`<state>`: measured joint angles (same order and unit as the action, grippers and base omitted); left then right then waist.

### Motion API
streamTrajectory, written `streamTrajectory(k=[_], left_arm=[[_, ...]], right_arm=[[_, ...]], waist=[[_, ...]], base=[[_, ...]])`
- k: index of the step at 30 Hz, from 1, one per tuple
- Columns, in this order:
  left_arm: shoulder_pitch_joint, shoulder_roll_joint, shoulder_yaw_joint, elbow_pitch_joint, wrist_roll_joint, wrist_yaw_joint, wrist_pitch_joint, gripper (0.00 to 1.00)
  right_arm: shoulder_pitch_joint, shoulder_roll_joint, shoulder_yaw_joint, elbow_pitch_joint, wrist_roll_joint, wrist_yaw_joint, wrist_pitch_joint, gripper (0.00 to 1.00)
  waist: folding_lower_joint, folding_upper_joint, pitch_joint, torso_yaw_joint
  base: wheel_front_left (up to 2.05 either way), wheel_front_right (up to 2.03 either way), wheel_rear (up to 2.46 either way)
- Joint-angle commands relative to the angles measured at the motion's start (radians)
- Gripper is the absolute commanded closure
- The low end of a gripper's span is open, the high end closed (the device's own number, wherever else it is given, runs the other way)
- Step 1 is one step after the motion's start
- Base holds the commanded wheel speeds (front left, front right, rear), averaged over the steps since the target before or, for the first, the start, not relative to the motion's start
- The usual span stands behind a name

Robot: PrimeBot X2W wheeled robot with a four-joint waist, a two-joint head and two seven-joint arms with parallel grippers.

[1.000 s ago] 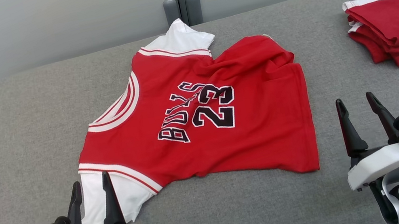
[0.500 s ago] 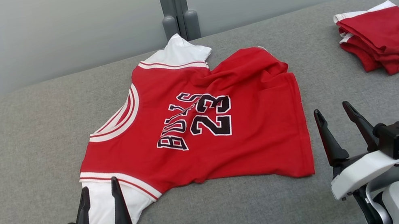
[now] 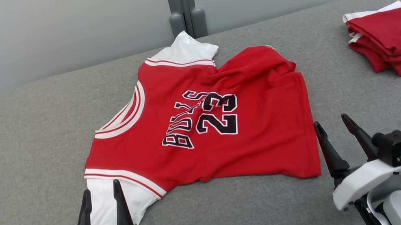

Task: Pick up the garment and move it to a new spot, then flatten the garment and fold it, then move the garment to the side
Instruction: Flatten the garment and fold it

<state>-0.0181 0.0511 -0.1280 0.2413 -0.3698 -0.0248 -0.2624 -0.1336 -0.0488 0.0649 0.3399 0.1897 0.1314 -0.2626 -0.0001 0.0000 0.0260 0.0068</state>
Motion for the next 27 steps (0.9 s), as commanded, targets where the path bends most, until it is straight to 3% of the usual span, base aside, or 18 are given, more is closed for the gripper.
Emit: streamTrajectory(k=[1, 11, 24, 25, 27], left_arm=[[0.011, 0.000, 0.004, 0.001, 0.003, 0.004, -0.003, 0.00], [-0.008, 0.000, 0.004, 0.000, -0.006, 0.005, -0.003, 0.00], [-0.012, 0.000, 0.015, 0.004, -0.003, 0.007, -0.003, 0.00], [-0.009, 0.000, 0.020, 0.005, -0.003, 0.007, -0.003, 0.00], [0.000, 0.000, 0.036, 0.015, -0.003, 0.005, -0.003, 0.00]], right_arm=[[0.022, -0.003, -0.014, 0.026, 0.010, -0.002, 0.004, 0.00], [0.048, -0.002, 0.011, 0.142, 0.066, -0.002, 0.056, 0.00], [-0.034, -0.003, 0.056, 0.347, 0.139, -0.002, 0.034, 0.00], [-0.038, -0.002, 0.058, 0.360, 0.141, -0.002, 0.031, 0.34], [-0.046, -0.002, 0.065, 0.388, 0.148, -0.001, 0.027, 0.72]], waist=[[0.0001, 0.0000, 0.004, 0.003], [0.0001, 0.0000, 0.046, 0.017], [0.0001, 0.0000, 0.072, 0.069], [0.0001, 0.0000, 0.072, 0.071], [0.0001, 0.0000, 0.069, 0.072]], base=[[0.00, 0.00, 0.00], [0.00, 0.00, 0.00], [0.00, 0.00, 0.00], [0.00, 0.00, 0.00], [0.00, 0.00, 0.00]])
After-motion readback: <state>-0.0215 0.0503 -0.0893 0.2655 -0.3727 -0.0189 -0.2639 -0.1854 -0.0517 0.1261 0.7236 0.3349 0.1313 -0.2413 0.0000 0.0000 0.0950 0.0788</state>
